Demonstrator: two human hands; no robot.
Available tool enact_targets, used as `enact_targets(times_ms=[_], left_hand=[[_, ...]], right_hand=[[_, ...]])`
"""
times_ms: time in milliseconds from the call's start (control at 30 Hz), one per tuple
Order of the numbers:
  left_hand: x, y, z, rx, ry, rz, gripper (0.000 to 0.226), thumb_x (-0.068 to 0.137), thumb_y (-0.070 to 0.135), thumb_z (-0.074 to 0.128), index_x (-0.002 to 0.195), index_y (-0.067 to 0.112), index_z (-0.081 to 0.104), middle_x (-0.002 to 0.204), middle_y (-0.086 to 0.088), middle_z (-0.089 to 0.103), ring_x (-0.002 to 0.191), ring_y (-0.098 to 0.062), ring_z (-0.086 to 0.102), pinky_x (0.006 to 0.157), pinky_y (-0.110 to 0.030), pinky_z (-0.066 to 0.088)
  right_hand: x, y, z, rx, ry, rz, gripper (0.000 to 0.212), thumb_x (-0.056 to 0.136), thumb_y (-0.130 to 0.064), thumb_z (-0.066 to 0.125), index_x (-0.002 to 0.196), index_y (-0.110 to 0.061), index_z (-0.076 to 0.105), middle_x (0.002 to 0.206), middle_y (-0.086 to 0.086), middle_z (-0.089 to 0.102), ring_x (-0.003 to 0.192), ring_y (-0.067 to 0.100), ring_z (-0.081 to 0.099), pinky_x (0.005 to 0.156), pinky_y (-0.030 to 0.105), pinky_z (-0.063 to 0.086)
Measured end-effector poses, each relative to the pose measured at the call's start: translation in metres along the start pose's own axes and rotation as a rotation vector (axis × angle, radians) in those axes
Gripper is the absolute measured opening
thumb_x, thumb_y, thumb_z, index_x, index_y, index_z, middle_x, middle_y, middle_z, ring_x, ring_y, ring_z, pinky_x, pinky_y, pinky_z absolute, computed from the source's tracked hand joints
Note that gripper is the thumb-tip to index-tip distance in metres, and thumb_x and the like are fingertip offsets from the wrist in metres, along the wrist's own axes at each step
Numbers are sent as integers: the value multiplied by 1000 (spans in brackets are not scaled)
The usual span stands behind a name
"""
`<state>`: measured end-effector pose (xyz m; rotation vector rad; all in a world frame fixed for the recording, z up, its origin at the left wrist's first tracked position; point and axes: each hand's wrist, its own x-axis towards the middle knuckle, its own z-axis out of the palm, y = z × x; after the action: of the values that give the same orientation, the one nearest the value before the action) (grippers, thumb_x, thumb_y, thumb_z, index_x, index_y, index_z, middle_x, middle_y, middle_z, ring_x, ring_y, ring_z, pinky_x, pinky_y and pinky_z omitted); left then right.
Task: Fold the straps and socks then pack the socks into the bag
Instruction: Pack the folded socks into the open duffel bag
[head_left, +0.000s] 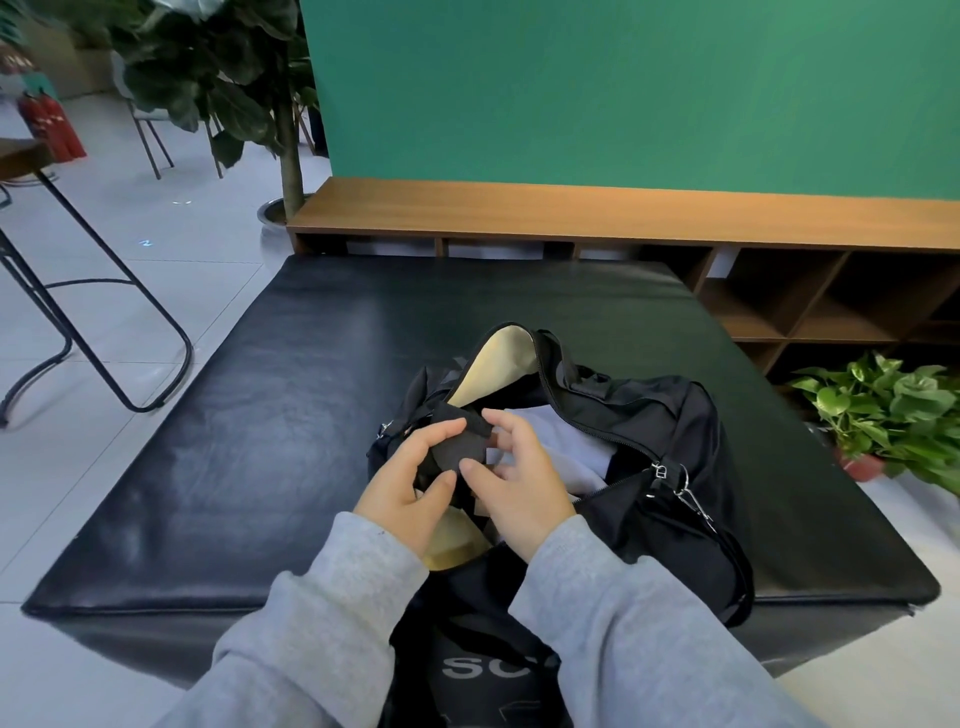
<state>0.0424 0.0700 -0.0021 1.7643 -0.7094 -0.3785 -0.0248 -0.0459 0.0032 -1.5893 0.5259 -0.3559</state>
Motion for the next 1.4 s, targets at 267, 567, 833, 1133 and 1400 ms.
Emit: enact_targets(times_ms=[267,567,833,1133,1400], left_hand=[[-4,-1,-7,399,179,-68,52,83,6,59,103,53,48,147,10,28,140,-15,12,113,-43,16],[-11,-20,-6,464,7,-421,57,85,3,48,131,36,47,131,1,42,100,-17,50,88,-23,42],[-13,12,-8,231,149,-371,56,87,1,43,134,31,46,121,1,51,48,-15,55,46,-15,45],[-20,34,8,157,180,-155,42,90,5,51,122,30,54,94,-9,59,65,-21,58,59,-13,47],[-30,42,45,68,142,49,42,86,0,56,94,41,54,127,11,41,101,2,49,88,-16,39]], right_hand=[[3,22,-6,-381,71,-31,41,91,-13,56,127,-30,42,121,-9,43,102,11,51,99,32,42],[1,27,-3,-731,-32,-18,38,96,-18,48,132,-28,39,133,-5,37,105,18,53,92,32,43],[0,34,-3,-776,11,-89,32,94,-19,52,125,-25,50,121,-4,42,89,17,55,88,31,46],[-26,15,-55,-671,474,-631,16,77,-1,59,83,-11,68,86,-7,53,81,13,45,80,4,30],[-42,31,-115,-747,529,-90,52,82,-7,63,131,-12,47,135,6,46,125,29,36,98,22,26]])
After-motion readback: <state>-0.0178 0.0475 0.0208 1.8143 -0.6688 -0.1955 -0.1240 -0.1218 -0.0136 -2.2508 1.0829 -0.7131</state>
